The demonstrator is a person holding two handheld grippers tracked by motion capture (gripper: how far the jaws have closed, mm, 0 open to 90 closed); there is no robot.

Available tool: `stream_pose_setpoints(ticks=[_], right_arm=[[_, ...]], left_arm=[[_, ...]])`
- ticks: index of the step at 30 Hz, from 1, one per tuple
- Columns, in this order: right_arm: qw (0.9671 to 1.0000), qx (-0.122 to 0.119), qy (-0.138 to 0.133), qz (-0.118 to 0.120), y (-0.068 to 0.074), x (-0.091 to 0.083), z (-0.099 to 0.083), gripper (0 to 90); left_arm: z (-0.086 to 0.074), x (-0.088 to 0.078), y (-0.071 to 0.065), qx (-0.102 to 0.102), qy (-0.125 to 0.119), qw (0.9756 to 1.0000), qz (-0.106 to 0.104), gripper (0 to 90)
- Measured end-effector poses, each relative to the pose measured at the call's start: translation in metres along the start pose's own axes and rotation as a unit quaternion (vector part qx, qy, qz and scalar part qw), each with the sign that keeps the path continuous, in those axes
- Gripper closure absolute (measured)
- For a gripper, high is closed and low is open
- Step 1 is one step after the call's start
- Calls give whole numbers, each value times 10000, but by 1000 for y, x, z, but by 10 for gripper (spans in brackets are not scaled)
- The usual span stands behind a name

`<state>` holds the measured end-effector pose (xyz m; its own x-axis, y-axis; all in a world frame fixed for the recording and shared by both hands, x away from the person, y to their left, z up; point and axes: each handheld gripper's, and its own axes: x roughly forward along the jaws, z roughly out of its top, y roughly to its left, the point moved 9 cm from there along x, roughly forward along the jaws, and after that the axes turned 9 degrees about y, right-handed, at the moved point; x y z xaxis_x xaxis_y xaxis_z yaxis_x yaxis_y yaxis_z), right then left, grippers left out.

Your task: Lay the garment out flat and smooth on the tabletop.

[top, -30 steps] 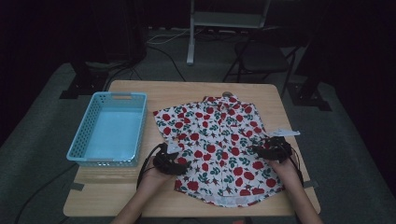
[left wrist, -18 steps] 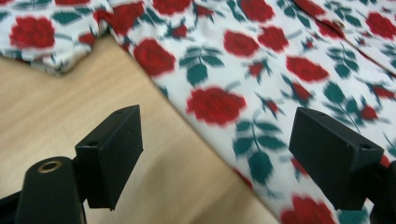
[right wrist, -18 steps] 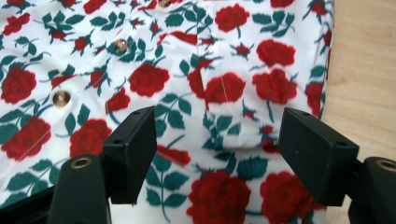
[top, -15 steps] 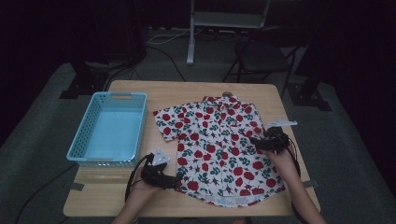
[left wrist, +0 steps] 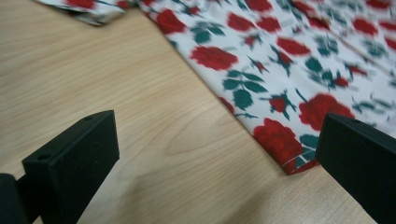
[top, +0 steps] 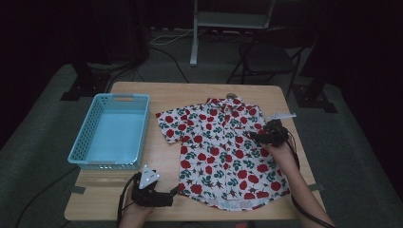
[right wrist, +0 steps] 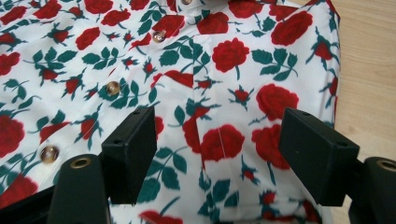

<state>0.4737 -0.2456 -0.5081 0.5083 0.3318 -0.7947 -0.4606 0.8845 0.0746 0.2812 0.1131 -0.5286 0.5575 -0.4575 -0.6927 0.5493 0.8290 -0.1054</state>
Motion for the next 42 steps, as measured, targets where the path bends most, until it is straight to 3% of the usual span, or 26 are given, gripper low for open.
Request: stream_pose_setpoints(ticks=[5,6,9,15,19,23,26,28,29,31,35,42], right_arm=[[9996,-106,224,-111,-5,13,9,276],[9995,-117,239,-146,-6,15,11,278],[9993,-130,322,-125,-9,22,16,312],[9989,-155,437,-82,-9,35,20,312],[9986,-138,500,-58,-10,42,22,314],[9982,-169,566,-47,-10,48,22,317],[9980,-170,603,52,-8,53,23,333],[9979,-203,592,152,-7,56,25,344],[9977,-234,614,158,-7,57,25,346],[9973,-364,633,104,-6,59,26,354],[9966,-566,602,-38,-7,61,27,402],[9960,-597,662,-5,-12,60,29,554]], left_arm=[[-15,-12,11,-175,-194,9995,158,5],[-18,-14,14,-154,-244,9992,284,5],[-28,-16,24,-26,-287,9956,893,5],[-39,-24,36,-175,-515,9902,1287,5],[-53,-21,43,-129,-437,9871,1536,5],[-58,-21,44,-348,-559,9885,1362,11],[-58,-20,45,-377,-732,9863,1430,11],[-57,-21,46,-454,-823,9835,1548,11],[-57,-21,46,-454,-823,9835,1548,11],[-55,-21,46,-439,-1009,9811,1594,11],[-55,-21,46,-457,-1031,9803,1620,11],[-55,-21,46,-460,-1031,9803,1622,11]])
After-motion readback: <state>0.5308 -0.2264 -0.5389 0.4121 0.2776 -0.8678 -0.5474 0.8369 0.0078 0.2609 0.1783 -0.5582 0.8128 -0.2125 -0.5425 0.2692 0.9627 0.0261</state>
